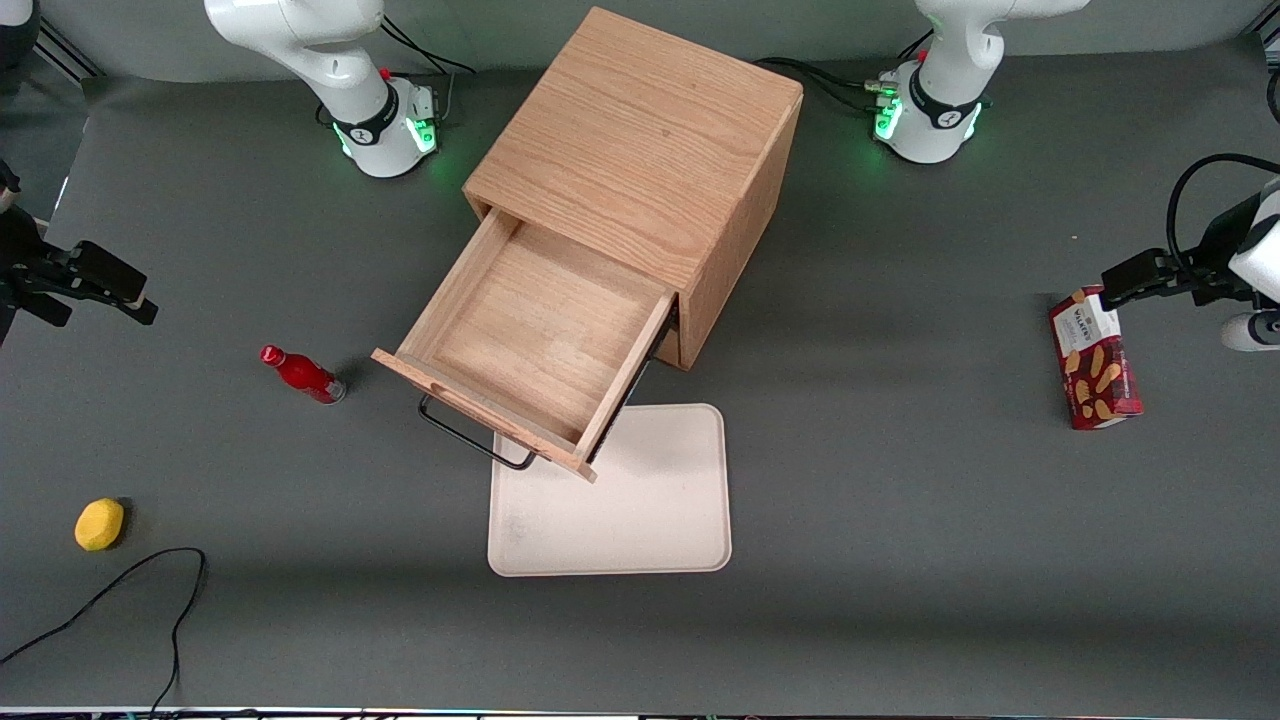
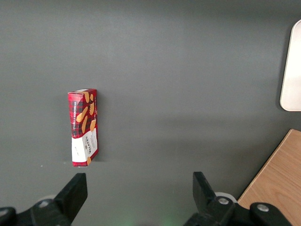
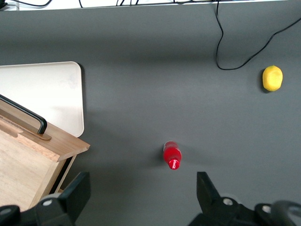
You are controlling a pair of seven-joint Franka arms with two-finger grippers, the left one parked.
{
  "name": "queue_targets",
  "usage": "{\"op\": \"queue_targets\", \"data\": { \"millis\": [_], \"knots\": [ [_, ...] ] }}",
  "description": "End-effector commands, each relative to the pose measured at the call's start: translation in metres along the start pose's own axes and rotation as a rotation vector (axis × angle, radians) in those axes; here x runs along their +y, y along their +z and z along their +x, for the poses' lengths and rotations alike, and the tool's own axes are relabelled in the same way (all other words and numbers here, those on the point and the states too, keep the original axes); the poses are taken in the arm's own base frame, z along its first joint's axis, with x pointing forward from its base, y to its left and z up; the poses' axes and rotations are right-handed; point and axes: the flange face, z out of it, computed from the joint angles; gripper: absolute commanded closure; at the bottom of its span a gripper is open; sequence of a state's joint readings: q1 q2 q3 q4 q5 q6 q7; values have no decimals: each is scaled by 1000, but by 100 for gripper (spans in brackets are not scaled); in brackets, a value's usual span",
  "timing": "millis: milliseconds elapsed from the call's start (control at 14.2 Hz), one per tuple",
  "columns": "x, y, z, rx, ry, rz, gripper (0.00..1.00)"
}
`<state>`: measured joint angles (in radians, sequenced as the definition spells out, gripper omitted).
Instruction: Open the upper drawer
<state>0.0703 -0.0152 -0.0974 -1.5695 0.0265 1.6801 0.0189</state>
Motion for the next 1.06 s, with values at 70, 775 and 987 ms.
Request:
{"op": "queue_targets", "data": {
  "millis": [70, 775, 987],
  "knots": [
    [2, -9, -2, 15, 11, 1, 0],
    [6, -6, -11, -49, -43, -12, 0],
    [8, -6, -11, -49, -50, -38, 0]
  ]
}}
